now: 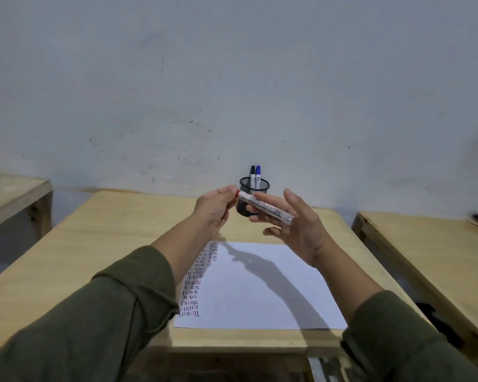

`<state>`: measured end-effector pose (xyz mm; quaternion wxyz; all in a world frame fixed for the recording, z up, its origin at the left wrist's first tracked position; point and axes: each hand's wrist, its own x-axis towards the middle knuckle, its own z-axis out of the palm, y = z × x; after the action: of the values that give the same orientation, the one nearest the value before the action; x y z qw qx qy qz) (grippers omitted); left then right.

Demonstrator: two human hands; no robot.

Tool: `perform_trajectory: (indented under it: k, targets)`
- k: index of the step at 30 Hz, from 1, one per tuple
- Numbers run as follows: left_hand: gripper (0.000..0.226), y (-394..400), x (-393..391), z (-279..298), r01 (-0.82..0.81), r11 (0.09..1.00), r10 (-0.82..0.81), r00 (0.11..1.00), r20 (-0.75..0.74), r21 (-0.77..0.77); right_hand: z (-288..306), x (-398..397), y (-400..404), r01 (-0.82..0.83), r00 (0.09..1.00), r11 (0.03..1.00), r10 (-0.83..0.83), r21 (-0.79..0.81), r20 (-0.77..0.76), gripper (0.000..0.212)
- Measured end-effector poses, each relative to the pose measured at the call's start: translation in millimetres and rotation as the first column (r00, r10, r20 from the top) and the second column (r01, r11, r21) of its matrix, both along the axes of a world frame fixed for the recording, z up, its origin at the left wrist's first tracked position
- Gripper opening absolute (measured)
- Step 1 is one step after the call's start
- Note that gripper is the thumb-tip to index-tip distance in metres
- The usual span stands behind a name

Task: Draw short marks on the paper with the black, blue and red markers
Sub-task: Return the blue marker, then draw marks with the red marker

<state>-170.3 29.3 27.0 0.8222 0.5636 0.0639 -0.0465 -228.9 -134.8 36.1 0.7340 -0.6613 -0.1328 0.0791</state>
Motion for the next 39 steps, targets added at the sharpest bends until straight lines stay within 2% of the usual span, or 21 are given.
perform_trajectory:
  k: [4, 7, 9, 14, 18, 23, 31, 36, 39]
  targets:
    - [0.024, -9.4, 32.0, 24.1, 0.038, 0.984, -0.063, 0.988, 0.14, 0.174, 11.2, 28.1, -7.6, 0.183, 0.977, 0.971, -0.163, -0.152, 0.134, 0.025]
    - [0.029, -15.6, 62.8, 38.4, 0.011, 0.955, -0.076, 0.975, 0.208, 0.297, 20.6, 57.6, -12.6, 0.253, 0.96, 0.952, -0.225, -0.173, 0.165, 0.019]
    - [0.034, -19.6, 84.9, 41.4, -0.012, 0.927, -0.079, 0.971, 0.226, 0.375, 24.4, 82.9, -17.1, 0.268, 0.955, 0.949, -0.24, -0.164, 0.173, 0.03]
    - [0.042, -25.9, 130.1, 26.0, -0.077, 0.833, -0.04, 0.979, 0.199, 0.547, 24.9, 146.7, -26.0, 0.286, 0.946, 0.952, -0.263, -0.107, 0.19, 0.088]
    - [0.053, -29.3, 154.2, 0.5, -0.025, 0.72, -0.125, 0.978, 0.165, 0.693, 15.2, 188.8, -22.9, 0.332, 0.922, 0.927, -0.279, -0.177, 0.268, 0.108]
    - [0.056, -24.9, 173.7, -20.1, -0.007, 0.623, -0.18, 0.972, 0.151, 0.782, 4.3, 224.8, -19.9, 0.421, 0.883, 0.848, -0.302, -0.32, 0.36, 0.108]
    - [0.048, -19.3, 184.3, -35.3, -0.005, 0.62, -0.207, 0.963, 0.17, 0.784, -17.7, 254.8, -18.8, 0.455, 0.87, 0.718, -0.233, -0.527, 0.434, 0.082]
    - [0.045, -20.7, 185.8, -37.8, -0.01, 0.629, -0.211, 0.96, 0.183, 0.777, -28.7, 258.7, -15.9, 0.415, 0.89, 0.678, -0.164, -0.607, 0.425, 0.076]
    - [0.044, -21.4, 184.9, -37.0, -0.003, 0.65, -0.206, 0.962, 0.181, 0.76, -34.1, 260.7, -12.9, 0.414, 0.886, 0.669, -0.141, -0.618, 0.441, 0.064]
